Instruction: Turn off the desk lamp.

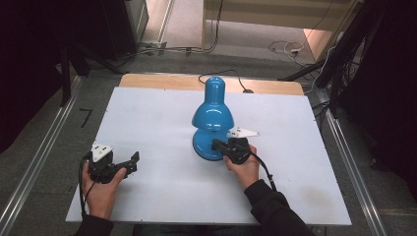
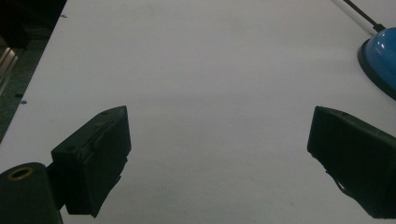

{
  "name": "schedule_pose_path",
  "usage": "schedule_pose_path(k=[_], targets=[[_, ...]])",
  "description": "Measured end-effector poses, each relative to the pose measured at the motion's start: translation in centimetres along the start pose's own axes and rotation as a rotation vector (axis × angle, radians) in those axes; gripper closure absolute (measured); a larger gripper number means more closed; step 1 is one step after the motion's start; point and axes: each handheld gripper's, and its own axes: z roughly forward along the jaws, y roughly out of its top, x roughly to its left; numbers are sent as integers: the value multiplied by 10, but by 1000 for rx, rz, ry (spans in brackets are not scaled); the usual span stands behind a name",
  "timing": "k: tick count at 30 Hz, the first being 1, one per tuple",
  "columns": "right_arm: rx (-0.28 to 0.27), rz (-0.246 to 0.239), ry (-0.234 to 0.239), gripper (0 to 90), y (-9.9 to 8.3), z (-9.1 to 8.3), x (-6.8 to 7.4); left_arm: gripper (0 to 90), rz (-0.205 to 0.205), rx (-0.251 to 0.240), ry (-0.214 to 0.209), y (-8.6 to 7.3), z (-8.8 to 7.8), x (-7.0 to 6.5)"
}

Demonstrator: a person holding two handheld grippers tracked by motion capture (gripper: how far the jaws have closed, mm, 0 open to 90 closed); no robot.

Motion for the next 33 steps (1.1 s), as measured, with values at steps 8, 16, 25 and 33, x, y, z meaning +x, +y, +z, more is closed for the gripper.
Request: schedule_pose_path(k=[8, 16, 25, 33], targets=[[-16, 27, 17, 768, 4, -8, -4, 67, 0, 0, 0, 0, 0, 0], [-10, 26, 19, 580, 5, -12, -4, 67, 1, 1, 0, 0, 0, 0], [-4, 23, 0, 334, 5, -15, -5, 67, 1, 2, -1, 0, 0, 0], [18, 19, -10, 226, 5, -18, -5, 67, 1, 1, 0, 0, 0, 0]])
